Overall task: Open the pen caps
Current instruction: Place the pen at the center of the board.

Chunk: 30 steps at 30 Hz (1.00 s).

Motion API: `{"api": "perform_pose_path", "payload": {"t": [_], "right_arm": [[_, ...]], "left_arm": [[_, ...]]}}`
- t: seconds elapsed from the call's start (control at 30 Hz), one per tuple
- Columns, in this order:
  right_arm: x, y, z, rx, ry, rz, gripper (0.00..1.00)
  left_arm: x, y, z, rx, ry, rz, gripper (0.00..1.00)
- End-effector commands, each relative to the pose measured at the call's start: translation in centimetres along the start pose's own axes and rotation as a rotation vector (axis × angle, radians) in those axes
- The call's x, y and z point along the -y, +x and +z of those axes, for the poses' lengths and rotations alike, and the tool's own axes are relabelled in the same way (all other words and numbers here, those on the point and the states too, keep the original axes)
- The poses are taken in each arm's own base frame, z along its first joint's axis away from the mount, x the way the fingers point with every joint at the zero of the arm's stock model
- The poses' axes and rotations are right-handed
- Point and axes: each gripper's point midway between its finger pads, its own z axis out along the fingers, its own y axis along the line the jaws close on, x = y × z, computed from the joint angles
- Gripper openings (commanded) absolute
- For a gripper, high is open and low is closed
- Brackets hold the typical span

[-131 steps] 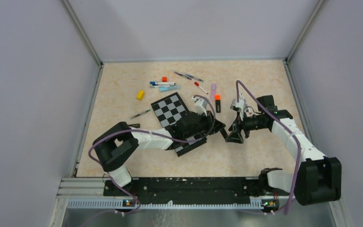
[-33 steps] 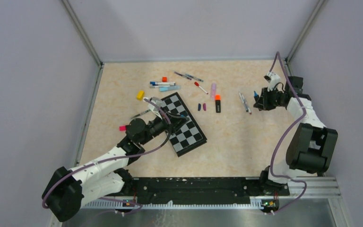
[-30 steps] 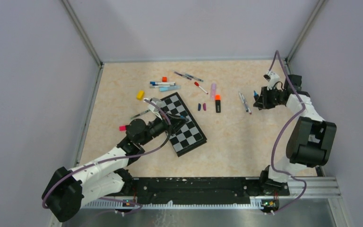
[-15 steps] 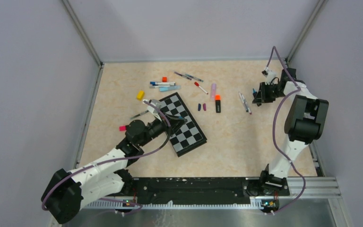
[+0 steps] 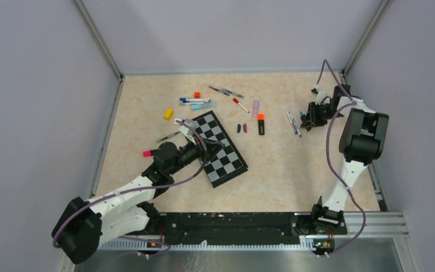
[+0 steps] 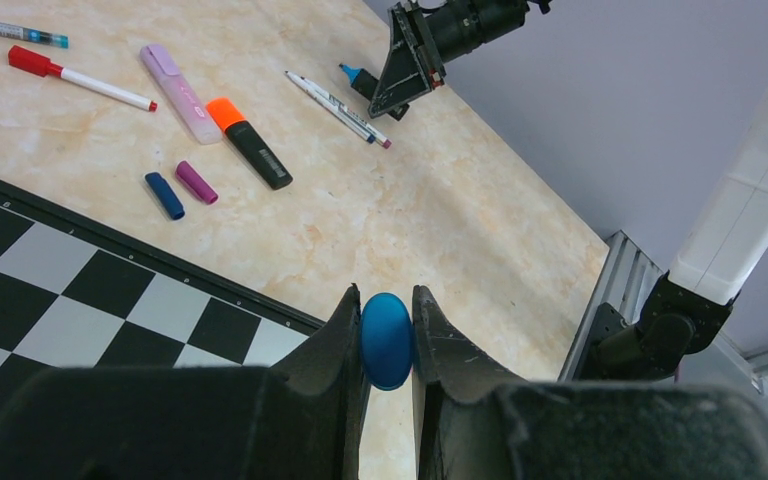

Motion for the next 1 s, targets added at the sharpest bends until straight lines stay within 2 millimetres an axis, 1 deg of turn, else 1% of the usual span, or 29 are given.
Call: {"api": "perform_pose_path", "payload": {"t": [0.0,0.17,0.27,0.4,0.53,0.7,0.77,0.8,0.97], "right_arm": [[0.0,-1.4,-0.4,0.027,-0.009,-0.002,0.24],[-0.2,-1.3,-0.4,0.027,-0.021,-0.003,0.29],[-0.5,-1.4,-0.7,0.033,-0.024,-0.006,0.3],[-1.0,-1.5,-1.2,0.045,-0.025,-0.018,0.34],[-1.4,-1.7,-2.1,0.066,-0.01,-0.038,0.39],[-2.0,-2.2,-3.3,0.094,0.009,-0.065,0.42],[-2.3,-2.3,-3.9,0.106,0.015,-0.077,0.42],[-2.6,-2.4,-4.3,0.115,0.018,-0.087,0.45],[-4.0,-2.4,-6.1,0.153,0.025,-0.123,0.48]], "left_arm": [[0.8,-1.7,0.4,0.046,0.031,0.03,0.0],[0.8,-1.6,0.4,0.043,0.034,0.024,0.0],[0.9,-1.7,0.4,0.043,0.035,0.02,0.0],[1.1,-1.9,0.3,0.048,0.039,0.016,0.0],[1.3,-2.1,0.2,0.054,0.045,0.011,0.0],[1.6,-2.5,0.1,0.059,0.049,-0.004,0.0],[1.7,-2.6,0.0,0.058,0.046,-0.016,0.0],[1.7,-2.7,0.0,0.056,0.045,-0.022,0.0],[2.1,-2.9,-0.2,0.057,0.047,-0.05,0.0]]}}
